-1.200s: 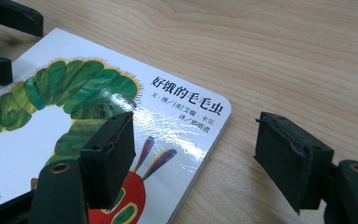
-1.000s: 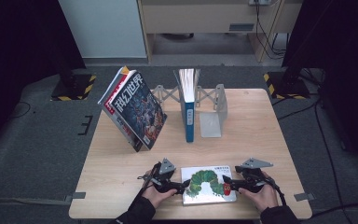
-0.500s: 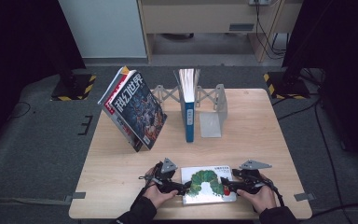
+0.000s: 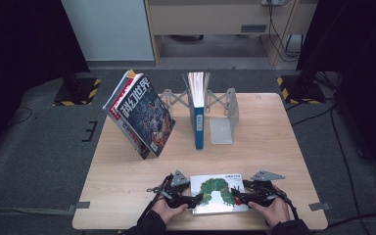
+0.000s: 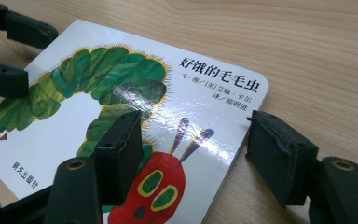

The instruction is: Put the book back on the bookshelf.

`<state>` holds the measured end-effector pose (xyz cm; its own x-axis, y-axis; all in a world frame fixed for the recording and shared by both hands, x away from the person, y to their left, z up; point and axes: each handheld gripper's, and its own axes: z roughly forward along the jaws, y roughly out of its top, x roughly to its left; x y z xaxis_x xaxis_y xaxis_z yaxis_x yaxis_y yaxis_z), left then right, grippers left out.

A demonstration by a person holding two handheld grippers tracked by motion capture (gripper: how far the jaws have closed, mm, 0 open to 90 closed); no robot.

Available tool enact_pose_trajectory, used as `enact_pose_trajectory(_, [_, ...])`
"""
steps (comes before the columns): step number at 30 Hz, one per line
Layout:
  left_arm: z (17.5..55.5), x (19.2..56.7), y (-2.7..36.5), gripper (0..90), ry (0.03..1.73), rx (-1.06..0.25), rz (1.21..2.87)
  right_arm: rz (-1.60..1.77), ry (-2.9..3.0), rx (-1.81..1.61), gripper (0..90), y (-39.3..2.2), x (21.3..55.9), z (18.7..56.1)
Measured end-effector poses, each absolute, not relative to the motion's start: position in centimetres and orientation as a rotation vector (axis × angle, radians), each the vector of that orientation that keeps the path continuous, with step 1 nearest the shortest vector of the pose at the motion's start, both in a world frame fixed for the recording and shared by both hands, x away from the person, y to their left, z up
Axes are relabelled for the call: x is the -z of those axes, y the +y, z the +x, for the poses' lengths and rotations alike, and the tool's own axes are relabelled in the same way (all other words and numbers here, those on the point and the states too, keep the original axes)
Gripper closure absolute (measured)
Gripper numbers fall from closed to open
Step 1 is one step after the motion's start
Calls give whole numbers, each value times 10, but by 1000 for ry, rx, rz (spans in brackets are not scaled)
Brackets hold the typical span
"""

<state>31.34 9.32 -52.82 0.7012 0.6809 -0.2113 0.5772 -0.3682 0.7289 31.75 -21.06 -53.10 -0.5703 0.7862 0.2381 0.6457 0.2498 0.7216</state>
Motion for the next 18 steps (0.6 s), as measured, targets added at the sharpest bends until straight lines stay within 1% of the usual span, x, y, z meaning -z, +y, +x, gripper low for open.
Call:
enact_pose_trajectory(5, [314,528,93,305,974,-151,2065,1406,2327,-1247,372,-211,531,318])
enact_pose_trajectory(8, [314,529,91,282,969,-164,2064,1436,2316,-1274,372,-213,531,320])
enact_pose_trajectory(18, [318,528,85,247,913,-202,2082,1445,2255,-1337,384,-218,529,329])
